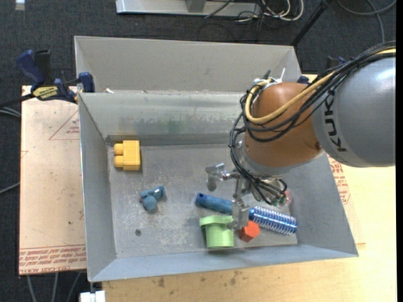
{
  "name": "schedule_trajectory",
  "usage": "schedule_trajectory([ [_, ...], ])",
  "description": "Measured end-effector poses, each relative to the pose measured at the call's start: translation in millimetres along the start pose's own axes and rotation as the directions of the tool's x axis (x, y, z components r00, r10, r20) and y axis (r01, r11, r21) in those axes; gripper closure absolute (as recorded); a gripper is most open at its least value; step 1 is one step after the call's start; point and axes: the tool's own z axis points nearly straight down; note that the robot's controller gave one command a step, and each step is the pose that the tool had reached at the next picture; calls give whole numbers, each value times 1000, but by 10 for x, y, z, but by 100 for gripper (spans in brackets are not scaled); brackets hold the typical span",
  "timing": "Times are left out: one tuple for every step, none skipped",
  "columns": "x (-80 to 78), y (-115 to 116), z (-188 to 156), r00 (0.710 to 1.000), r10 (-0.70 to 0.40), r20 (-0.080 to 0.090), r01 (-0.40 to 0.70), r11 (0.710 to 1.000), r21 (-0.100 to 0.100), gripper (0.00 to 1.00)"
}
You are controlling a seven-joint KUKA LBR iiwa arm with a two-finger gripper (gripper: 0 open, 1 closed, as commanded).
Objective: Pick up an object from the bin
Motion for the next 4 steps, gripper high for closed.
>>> schedule_trajectory([
  [118,99,469,993,-121,-9,121,993,-5,0],
  [-117,99,889,998,57,5,-57,998,-4,0],
  [-122,98,878,998,58,6,-58,998,-4,100],
  [-508,-89,-569,997,77,7,-77,997,-1,100],
])
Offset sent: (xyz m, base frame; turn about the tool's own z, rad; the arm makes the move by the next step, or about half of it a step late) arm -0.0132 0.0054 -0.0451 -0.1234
